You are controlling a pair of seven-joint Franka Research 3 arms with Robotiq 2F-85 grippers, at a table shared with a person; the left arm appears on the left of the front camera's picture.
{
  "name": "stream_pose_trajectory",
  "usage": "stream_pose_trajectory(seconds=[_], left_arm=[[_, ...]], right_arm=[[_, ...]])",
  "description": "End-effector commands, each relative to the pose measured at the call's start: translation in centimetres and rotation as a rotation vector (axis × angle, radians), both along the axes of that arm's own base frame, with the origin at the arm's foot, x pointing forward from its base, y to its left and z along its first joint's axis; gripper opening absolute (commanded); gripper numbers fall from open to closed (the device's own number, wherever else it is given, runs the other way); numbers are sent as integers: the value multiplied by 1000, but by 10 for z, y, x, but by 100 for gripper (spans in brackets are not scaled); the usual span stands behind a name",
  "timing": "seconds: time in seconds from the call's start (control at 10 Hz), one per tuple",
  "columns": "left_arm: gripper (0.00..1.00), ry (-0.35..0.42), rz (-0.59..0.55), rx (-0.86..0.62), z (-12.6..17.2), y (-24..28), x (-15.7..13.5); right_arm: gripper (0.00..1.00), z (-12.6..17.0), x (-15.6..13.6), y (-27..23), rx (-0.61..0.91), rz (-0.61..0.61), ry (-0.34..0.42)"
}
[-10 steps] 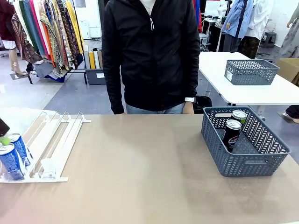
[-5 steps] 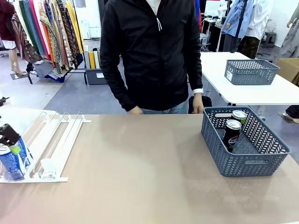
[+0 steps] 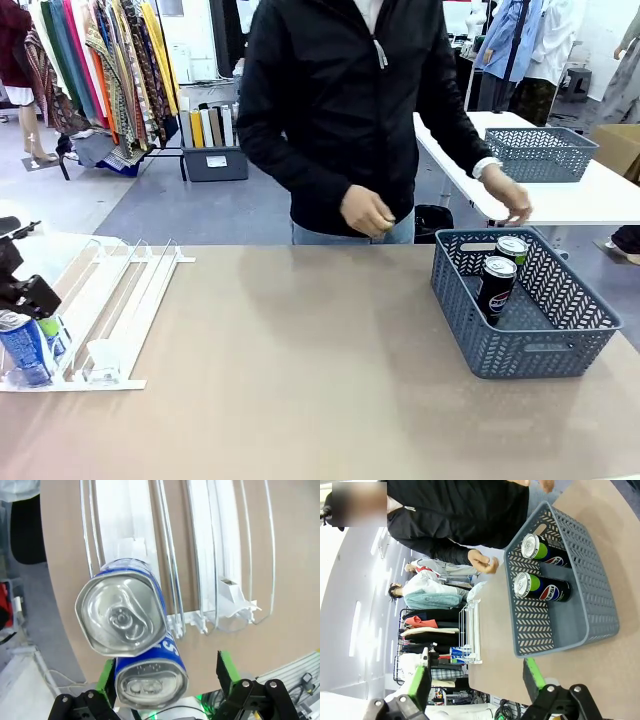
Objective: Retrieve and store the cans from the dispenser.
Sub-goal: Pick up one can from the Automatic Can Dispenser and place it in the middle of the table.
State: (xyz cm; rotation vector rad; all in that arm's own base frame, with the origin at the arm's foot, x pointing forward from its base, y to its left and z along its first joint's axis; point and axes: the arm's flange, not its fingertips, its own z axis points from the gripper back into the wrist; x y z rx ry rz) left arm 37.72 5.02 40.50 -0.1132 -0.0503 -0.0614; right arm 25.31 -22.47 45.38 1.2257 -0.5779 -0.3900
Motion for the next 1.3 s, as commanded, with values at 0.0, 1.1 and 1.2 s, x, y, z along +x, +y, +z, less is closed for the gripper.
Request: stream_pose_trajectory(seconds=[0.0,1.1,1.2], left_arm=[[100,0,34,44,-4,-1,2],[0,-21,84,96,-4,5,6],[0,-14,84,93,-4,6,7]], right_arm=[[100,3,0,1,16,-2,-11],[100,3,0,1,16,-2,-11],[100,3,0,1,16,-2,-11]])
